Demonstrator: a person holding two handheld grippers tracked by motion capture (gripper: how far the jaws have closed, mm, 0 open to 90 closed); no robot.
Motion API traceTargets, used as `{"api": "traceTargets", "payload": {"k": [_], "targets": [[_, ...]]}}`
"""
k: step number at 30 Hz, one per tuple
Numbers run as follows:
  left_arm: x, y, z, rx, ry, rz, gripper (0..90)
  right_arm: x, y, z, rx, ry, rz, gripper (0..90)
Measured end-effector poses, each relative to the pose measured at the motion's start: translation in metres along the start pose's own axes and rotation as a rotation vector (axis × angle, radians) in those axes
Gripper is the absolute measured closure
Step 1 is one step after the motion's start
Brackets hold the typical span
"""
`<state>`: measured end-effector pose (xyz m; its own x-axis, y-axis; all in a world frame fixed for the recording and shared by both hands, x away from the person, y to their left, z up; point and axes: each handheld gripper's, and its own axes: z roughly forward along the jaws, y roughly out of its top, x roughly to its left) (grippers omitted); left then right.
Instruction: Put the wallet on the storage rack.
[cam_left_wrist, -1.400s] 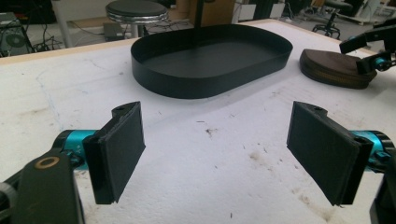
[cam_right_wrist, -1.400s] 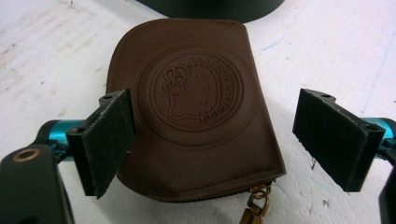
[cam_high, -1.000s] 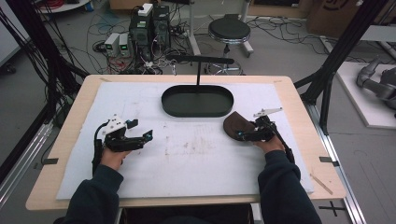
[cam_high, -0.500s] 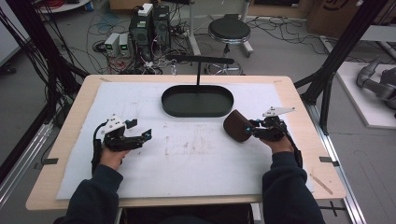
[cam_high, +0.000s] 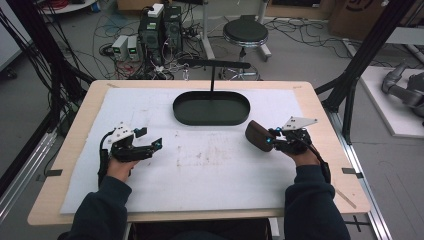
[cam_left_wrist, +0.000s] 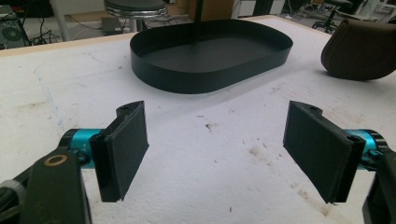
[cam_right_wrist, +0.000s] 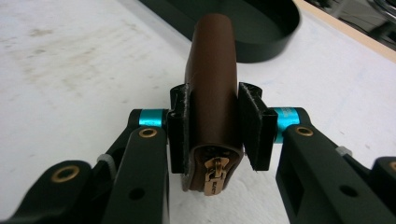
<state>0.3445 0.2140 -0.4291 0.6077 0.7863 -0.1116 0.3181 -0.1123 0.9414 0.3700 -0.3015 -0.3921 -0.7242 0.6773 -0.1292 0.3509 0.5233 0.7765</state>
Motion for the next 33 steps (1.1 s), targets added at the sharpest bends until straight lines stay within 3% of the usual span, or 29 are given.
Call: {"api": "traceTargets", "payload": {"k": [6,10,12,17,21,25,28,33], "targets": [[0.0,0.0,0.0,0.002,-0.001,0.003,21.8,-0.001,-0.002,0.001,0.0,0.001,0.007,61.7],[0.0,0.0,0.0,0.001,-0.002,0.004,21.8,-0.002,-0.004,0.003,0.002,0.005,0.019,51.1],[0.0,0.0,0.0,0.0,-0.002,0.003,21.8,-0.003,-0.005,0.005,-0.009,-0.001,0.028,39.5],[-0.001,0.0,0.0,-0.001,-0.002,0.008,21.8,-0.003,-0.009,0.012,0.0,0.017,0.062,31.9],[-0.002,0.001,-0.001,-0.015,0.006,0.034,21.8,0.003,-0.007,0.021,0.033,0.022,0.034,34.9],[-0.004,0.003,-0.003,-0.048,0.019,0.058,19.8,0.005,-0.006,0.028,0.087,0.021,0.017,60.9],[-0.003,0.003,-0.004,-0.053,0.019,0.06,19.3,0.004,-0.004,0.028,0.081,0.012,0.024,63.8],[-0.003,0.003,-0.006,-0.054,0.022,0.058,19.3,0.007,0.006,0.026,0.032,0.046,0.045,64.2]]}}
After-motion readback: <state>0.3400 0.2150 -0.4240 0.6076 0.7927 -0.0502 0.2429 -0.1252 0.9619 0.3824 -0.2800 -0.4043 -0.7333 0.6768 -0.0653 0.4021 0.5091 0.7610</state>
